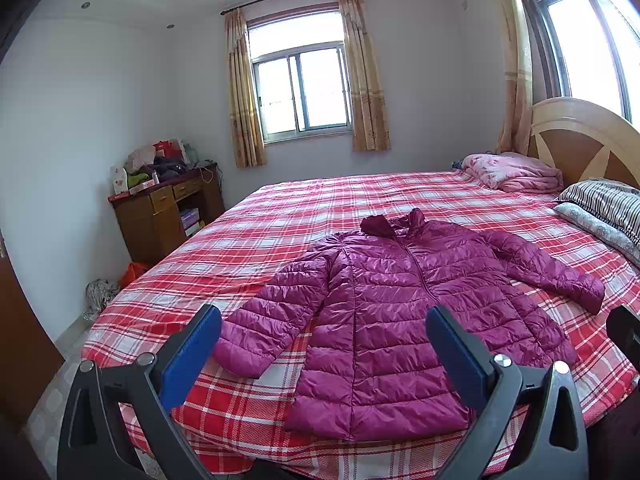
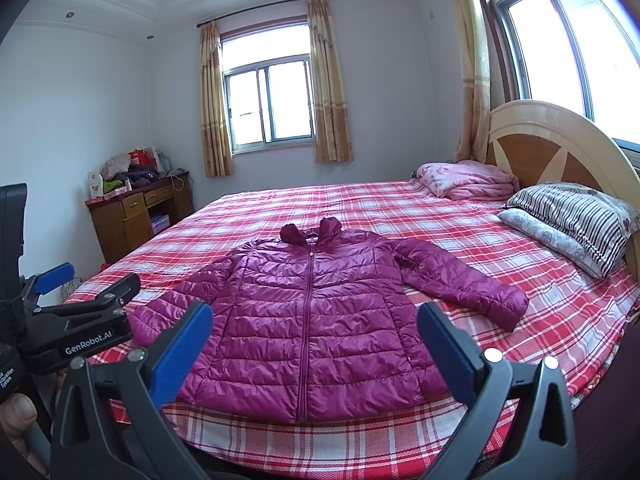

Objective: Fold large clothes

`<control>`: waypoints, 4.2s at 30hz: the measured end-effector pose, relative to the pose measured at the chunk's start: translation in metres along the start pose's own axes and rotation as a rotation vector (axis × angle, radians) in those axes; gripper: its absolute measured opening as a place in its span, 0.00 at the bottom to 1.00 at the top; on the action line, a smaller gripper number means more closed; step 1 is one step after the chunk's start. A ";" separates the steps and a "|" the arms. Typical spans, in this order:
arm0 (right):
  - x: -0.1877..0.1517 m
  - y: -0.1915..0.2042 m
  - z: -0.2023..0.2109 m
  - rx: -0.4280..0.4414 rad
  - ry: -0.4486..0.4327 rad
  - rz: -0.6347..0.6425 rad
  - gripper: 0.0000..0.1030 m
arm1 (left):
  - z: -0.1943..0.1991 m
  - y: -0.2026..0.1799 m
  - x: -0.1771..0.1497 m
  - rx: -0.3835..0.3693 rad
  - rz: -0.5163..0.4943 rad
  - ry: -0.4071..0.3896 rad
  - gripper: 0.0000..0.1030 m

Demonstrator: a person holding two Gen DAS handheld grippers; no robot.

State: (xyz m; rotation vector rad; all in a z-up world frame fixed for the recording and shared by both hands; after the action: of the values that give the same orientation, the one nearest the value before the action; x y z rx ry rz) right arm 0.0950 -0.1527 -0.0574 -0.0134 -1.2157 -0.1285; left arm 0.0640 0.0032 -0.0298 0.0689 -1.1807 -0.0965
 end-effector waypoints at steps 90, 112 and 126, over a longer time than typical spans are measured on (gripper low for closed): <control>-0.085 -0.372 -0.228 -0.376 0.448 -0.524 0.24 | -0.335 0.006 -0.060 0.128 0.019 0.363 0.99; 0.063 -0.256 -0.229 -0.341 0.147 -0.108 0.16 | -0.331 0.075 -0.047 0.211 0.161 0.351 0.99; 0.098 -0.116 -0.252 -0.192 0.070 0.215 0.15 | -0.315 0.098 -0.056 0.216 0.203 0.344 0.99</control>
State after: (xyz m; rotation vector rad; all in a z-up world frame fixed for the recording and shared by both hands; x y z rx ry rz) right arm 0.3515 -0.2968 -0.0608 -0.3034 -1.1206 -0.0565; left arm 0.3386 0.1074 -0.1905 0.1494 -0.8446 0.2156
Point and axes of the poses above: each gripper's, at about its wrist camera, not at the fingertips, and z roughly against the way its jaws point, y to its left, x to its top, the point moved 6 cm from there along -z, roughly the way its jaws point, and after that the axes turned 1 degree about z, right-handed, at the moved point
